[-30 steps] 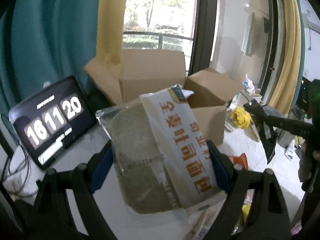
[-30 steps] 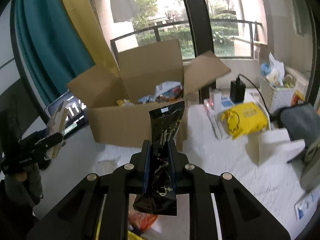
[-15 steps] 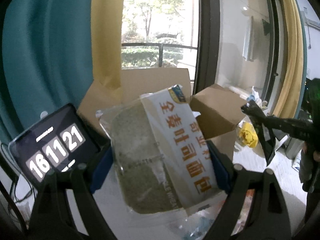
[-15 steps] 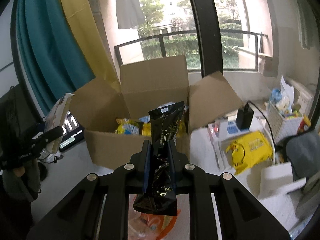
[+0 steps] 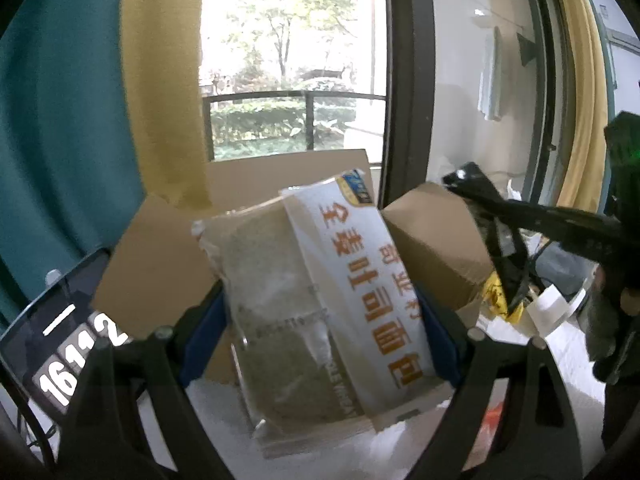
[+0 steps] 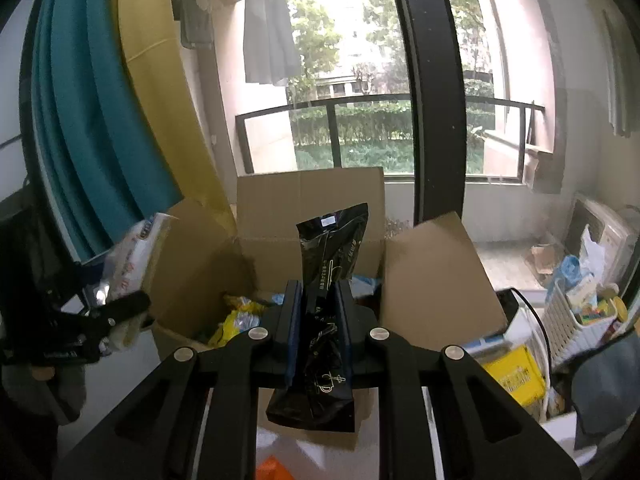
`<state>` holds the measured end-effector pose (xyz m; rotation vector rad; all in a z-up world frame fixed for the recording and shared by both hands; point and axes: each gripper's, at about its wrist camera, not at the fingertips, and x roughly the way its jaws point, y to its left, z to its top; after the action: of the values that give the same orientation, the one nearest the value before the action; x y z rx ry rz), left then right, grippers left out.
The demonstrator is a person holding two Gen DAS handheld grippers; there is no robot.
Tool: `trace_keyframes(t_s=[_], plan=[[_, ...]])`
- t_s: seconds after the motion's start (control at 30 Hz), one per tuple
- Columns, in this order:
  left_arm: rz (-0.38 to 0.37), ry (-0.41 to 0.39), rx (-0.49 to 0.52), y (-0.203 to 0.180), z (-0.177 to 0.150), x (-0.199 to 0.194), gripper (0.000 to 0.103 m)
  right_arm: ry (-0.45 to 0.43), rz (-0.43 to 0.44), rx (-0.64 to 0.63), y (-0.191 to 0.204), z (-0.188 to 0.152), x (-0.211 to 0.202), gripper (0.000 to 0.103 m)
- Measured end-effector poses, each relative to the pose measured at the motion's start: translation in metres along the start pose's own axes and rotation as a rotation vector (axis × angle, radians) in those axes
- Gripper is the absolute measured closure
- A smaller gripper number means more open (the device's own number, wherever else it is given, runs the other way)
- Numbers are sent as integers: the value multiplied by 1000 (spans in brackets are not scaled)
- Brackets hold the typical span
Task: Organize snacks
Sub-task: 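Carry both bags into the cardboard box and open both grippers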
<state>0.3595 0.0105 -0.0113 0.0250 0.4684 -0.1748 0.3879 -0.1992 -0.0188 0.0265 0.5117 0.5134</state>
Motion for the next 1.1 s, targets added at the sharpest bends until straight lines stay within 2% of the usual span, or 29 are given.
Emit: trace_keyframes(t_s=[0.3,0.5,0.53,0.57,0.63,0.8,1.1], plan=[[-39,27,9,-22,9,47,15,-5,-29,-13,-8,12,35,85],[-58,86,1,-32,12,84,14,18,-38,-2,-18,12,57,84],[-57,101,-1,-34,12,89,14,25,-39,-3,-20,11,61,77],[-60,117,-4,-35,11,94,14,28,-39,5,-23,10,63,58],[-67,135,-7,-38,11,101,13,24,-29,20,-27,9,61,49],[-83,119,-9,-41,11,97,6,19,-36,28,-31,7,51,49],[-76,66,-31,-37,21,65,5,24,-44,38,-32,4,29,49]])
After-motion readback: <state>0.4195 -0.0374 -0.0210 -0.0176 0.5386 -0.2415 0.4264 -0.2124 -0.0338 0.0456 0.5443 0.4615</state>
